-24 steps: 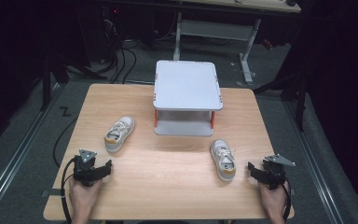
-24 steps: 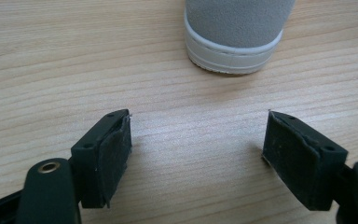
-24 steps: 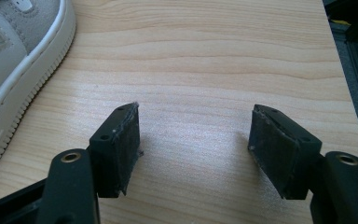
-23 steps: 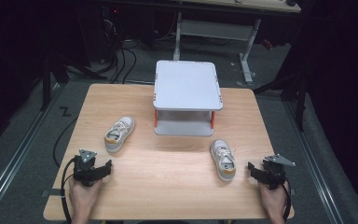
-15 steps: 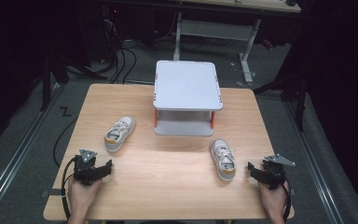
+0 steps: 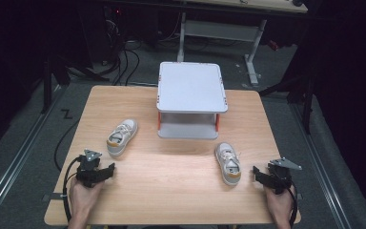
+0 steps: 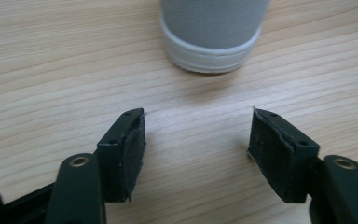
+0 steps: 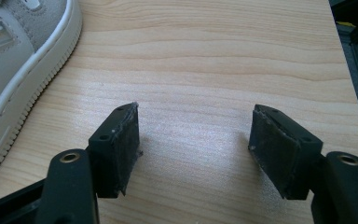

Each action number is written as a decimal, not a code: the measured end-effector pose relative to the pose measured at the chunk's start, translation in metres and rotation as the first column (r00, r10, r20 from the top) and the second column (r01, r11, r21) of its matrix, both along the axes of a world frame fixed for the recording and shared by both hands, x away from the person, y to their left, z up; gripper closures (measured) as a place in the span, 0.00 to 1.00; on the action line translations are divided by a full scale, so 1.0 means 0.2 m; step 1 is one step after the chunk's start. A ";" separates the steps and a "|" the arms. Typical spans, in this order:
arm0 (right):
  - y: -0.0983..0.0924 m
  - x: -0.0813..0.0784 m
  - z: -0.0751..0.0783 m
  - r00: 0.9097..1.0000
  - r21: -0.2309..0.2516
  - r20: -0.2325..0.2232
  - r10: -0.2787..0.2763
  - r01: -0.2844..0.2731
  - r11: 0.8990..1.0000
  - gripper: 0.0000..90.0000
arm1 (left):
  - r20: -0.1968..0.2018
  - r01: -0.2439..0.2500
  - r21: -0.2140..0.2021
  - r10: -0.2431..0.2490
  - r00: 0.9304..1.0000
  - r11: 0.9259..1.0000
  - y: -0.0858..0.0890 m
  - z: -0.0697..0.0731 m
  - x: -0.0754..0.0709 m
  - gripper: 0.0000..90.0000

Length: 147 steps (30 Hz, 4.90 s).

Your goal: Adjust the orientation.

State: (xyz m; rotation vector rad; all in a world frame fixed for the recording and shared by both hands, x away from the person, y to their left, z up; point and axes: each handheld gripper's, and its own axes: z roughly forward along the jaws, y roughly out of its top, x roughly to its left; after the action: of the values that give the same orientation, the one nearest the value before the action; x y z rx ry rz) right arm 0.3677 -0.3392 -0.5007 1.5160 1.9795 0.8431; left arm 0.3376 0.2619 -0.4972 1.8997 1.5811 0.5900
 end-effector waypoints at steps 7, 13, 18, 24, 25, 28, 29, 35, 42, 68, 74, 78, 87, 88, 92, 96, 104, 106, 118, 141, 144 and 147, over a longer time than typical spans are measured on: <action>0.00 0.00 0.00 1.000 0.000 0.001 0.001 -0.001 1.000 0.37 | 0.013 0.033 0.032 -0.033 0.999 0.999 -0.03 0.00 -0.01 0.43; 0.00 0.00 0.00 1.000 0.001 -0.002 0.002 -0.002 1.000 0.37 | 0.019 0.051 0.037 -0.052 0.998 0.998 -0.05 0.02 -0.02 0.47; 0.00 0.00 0.00 1.000 0.001 -0.001 0.002 -0.002 1.000 0.37 | 0.030 0.074 0.038 -0.075 0.997 0.997 -0.05 0.07 -0.04 0.50; 0.00 0.00 0.00 1.000 0.002 -0.002 0.004 -0.004 1.000 0.37 | 0.069 0.088 0.010 -0.088 0.994 0.996 -0.07 0.15 -0.06 0.51; 0.00 0.00 0.00 1.000 0.002 -0.002 0.004 -0.004 1.000 0.37 | 0.075 0.092 0.006 -0.093 0.993 0.996 -0.07 0.16 -0.06 0.51; 0.00 0.00 0.00 1.000 0.002 -0.002 0.005 -0.005 1.000 0.37 | 0.096 0.106 0.005 -0.107 0.990 0.994 -0.09 0.22 -0.06 0.51; 0.00 0.00 0.00 1.000 0.002 -0.002 0.005 -0.005 1.000 0.37 | 0.096 0.106 0.005 -0.107 0.990 0.994 -0.09 0.22 -0.06 0.51; 0.00 0.00 0.00 1.000 0.001 -0.002 0.007 -0.007 1.000 0.37 | 0.132 0.123 0.006 -0.123 0.984 0.992 -0.11 0.30 -0.03 0.51; 0.00 0.00 0.00 1.000 0.001 -0.002 0.007 -0.007 1.000 0.37 | 0.116 0.137 0.034 -0.140 0.983 0.990 -0.14 0.38 0.10 0.51; 0.00 0.00 0.00 1.000 -0.001 -0.001 0.025 -0.025 1.000 0.35 | -0.003 0.120 0.113 -0.121 0.993 0.986 -0.22 0.26 0.38 0.62; 0.00 0.00 0.00 1.000 -0.001 -0.001 0.026 -0.026 1.000 0.35 | -0.007 0.122 0.112 -0.122 0.993 0.986 -0.21 0.26 0.39 0.72; 0.00 0.00 0.00 1.000 -0.001 -0.001 0.026 -0.026 1.000 0.35 | -0.031 0.142 0.111 -0.140 0.990 0.984 -0.23 0.24 0.42 0.78; 0.00 0.00 0.00 1.000 0.000 -0.001 0.026 -0.026 1.000 0.35 | -0.042 0.135 0.077 -0.132 0.990 0.988 -0.23 0.22 0.44 0.92; 0.00 0.00 0.00 1.000 0.000 -0.002 0.025 -0.025 1.000 0.35 | -0.039 0.128 0.076 -0.125 0.991 0.989 -0.23 0.22 0.44 0.93; 0.00 0.00 0.00 1.000 0.000 -0.002 0.026 -0.026 1.000 0.35 | -0.033 0.150 0.059 -0.148 0.988 0.987 -0.23 0.25 0.41 0.94; 0.00 0.00 0.00 1.000 -0.001 -0.002 0.027 -0.027 1.000 0.35 | -0.019 0.163 0.046 -0.162 0.987 0.986 -0.25 0.28 0.38 0.94; 0.00 0.00 0.00 1.000 0.000 -0.001 0.027 -0.027 1.000 0.35 | -0.002 0.200 -0.029 -0.200 0.980 0.979 -0.30 0.32 0.29 0.94; 0.00 0.00 0.00 1.000 -0.001 -0.001 0.027 -0.027 1.000 0.35 | -0.003 0.204 -0.034 -0.204 0.979 0.978 -0.33 0.34 0.26 0.94; 0.00 0.00 0.00 1.000 0.000 -0.002 0.026 -0.026 1.000 0.35 | -0.038 0.257 -0.069 -0.260 0.965 0.964 -0.59 0.38 0.14 0.94; 0.01 0.00 0.00 1.000 0.000 -0.002 0.028 -0.028 1.000 0.35 | -0.062 0.250 -0.033 -0.252 0.966 0.968 -1.14 0.30 0.17 0.91; 0.01 0.00 0.00 1.000 0.001 -0.002 0.028 -0.028 1.000 0.35 | -0.098 0.296 -0.072 -0.302 0.948 0.952 -1.19 0.26 0.18 0.87; 0.01 0.00 0.00 1.000 0.001 -0.003 0.029 -0.029 1.000 0.35 | -0.108 0.312 -0.105 -0.323 0.940 0.944 -1.19 0.25 0.19 0.86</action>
State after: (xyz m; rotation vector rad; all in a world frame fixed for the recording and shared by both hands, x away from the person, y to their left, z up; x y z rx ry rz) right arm 0.3669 -0.3379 -0.5009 1.4931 2.0079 0.8547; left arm 0.3756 0.0237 -0.4465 2.1006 1.3074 0.2638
